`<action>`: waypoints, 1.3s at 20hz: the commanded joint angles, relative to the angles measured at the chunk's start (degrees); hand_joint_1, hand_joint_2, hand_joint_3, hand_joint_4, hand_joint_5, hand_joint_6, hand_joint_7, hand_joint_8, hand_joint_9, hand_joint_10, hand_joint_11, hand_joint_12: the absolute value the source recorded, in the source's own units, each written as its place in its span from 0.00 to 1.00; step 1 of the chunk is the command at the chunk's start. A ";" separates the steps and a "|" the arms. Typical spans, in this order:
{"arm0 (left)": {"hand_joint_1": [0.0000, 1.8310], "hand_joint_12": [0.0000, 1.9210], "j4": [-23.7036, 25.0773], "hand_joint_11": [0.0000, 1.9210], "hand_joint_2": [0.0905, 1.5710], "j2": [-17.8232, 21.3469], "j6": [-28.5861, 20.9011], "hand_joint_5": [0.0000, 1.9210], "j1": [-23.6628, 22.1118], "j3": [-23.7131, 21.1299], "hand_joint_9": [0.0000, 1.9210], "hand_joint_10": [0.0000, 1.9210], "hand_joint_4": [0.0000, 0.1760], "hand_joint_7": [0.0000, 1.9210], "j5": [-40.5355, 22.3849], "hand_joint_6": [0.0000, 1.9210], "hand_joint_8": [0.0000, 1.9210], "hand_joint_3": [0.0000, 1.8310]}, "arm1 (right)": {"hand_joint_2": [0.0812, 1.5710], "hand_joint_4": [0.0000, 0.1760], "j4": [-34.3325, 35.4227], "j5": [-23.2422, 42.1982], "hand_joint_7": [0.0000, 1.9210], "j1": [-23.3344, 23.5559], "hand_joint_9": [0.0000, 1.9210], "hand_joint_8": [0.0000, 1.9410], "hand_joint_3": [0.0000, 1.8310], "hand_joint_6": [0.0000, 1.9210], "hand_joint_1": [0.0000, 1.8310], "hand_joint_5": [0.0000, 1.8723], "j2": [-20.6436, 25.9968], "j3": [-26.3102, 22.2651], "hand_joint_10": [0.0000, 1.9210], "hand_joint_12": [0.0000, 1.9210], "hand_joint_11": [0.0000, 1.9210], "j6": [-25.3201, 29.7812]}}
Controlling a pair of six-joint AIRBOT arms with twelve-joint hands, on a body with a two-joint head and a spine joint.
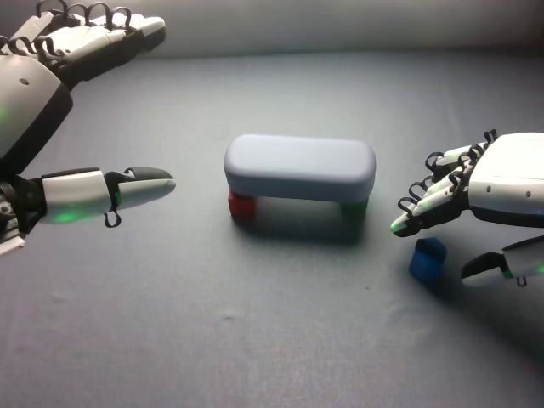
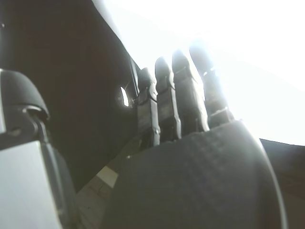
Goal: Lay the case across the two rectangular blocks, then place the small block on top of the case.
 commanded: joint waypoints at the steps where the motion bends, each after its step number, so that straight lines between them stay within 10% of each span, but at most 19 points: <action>1: 0.49 0.50 0.48 0.00 0.55 -0.09 -0.26 0.20 -0.25 0.09 0.16 0.00 0.00 0.18 -7.41 0.00 0.00 0.00 | 0.65 0.00 1.83 4.69 0.34 0.74 0.36 0.00 0.00 0.00 0.58 0.33 0.06 0.16 0.00 0.44 0.16 0.20; 21: 0.48 0.53 0.38 0.00 0.55 -0.43 -0.74 0.20 -0.50 0.46 0.17 0.00 0.00 0.19 -7.05 0.00 0.00 0.00 | 0.63 0.00 -0.95 4.70 0.49 2.06 0.49 0.02 0.00 0.01 0.64 0.48 -1.81 0.74 0.04 0.60 0.24 2.44; 22: 0.47 0.53 0.38 0.00 0.55 -0.43 -0.77 0.20 -0.50 0.46 0.17 0.00 0.00 0.19 -7.04 0.00 0.00 0.00 | 0.67 0.00 -0.95 4.69 0.53 2.06 0.52 0.03 0.00 0.34 0.64 0.56 -1.86 0.77 0.07 0.62 0.27 2.44; 23: 0.48 0.52 0.38 0.00 0.56 -0.44 -0.81 0.20 -0.50 0.46 0.16 0.00 0.00 0.18 -7.04 0.00 0.00 0.00 | 0.69 0.00 -0.95 4.68 0.53 2.06 0.55 0.42 0.00 0.46 0.66 0.52 -1.92 0.78 0.12 0.69 0.29 2.44; 26: 0.48 0.52 0.38 0.00 0.55 -0.52 -0.89 0.20 -0.50 0.49 0.17 0.00 0.00 0.19 -6.83 0.00 0.00 0.00 | 0.70 0.00 -0.94 4.69 0.53 2.06 0.48 0.50 0.00 0.57 0.66 0.47 -2.07 0.78 0.43 0.73 0.32 2.44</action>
